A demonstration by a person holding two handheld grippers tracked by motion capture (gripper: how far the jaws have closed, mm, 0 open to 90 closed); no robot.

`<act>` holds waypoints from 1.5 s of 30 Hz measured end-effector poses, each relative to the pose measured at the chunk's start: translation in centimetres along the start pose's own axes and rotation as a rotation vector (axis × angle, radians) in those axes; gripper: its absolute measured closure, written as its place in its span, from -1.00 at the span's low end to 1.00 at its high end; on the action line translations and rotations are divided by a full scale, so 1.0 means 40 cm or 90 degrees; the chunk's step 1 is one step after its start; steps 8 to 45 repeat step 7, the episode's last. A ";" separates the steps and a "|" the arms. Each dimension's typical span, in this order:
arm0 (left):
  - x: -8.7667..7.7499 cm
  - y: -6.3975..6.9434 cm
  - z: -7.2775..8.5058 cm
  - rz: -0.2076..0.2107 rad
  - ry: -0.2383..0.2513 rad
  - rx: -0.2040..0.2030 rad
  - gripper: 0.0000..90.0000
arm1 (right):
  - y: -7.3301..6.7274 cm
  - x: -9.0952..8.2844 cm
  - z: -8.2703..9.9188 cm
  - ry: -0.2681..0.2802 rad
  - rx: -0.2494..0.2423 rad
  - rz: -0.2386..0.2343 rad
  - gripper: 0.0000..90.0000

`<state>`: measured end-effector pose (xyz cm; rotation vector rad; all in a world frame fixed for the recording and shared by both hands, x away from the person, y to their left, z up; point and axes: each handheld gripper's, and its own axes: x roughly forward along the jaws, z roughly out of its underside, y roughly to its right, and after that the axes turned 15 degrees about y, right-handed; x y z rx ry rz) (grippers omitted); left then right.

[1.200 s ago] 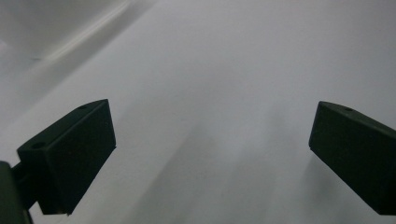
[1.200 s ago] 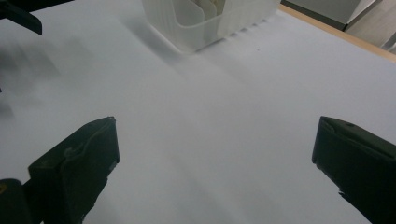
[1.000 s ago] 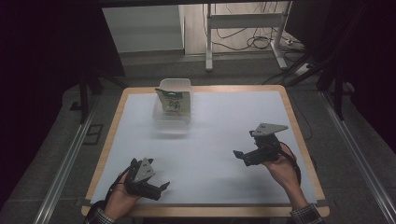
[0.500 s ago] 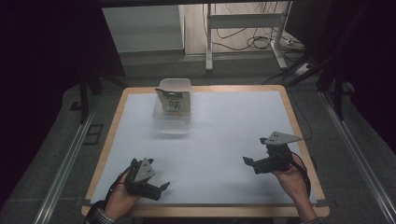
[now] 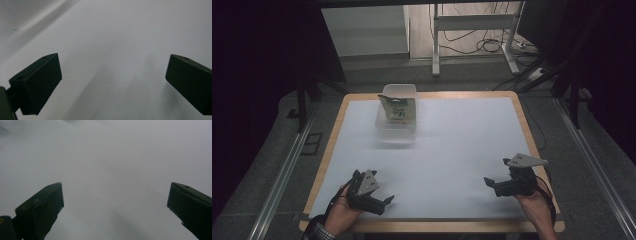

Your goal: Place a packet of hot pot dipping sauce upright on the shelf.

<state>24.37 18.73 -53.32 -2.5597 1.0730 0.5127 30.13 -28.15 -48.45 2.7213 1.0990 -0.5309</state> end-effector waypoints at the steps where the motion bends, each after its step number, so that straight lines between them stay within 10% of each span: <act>1: 0.000 -0.001 0.000 0.000 -0.003 0.002 -0.99 | 0.004 -0.004 0.007 -0.009 0.001 0.006 -0.98; 45: 0.004 -0.003 0.001 -0.003 -0.006 -0.009 -0.99 | 0.015 -0.006 0.028 -0.028 0.011 0.015 -0.98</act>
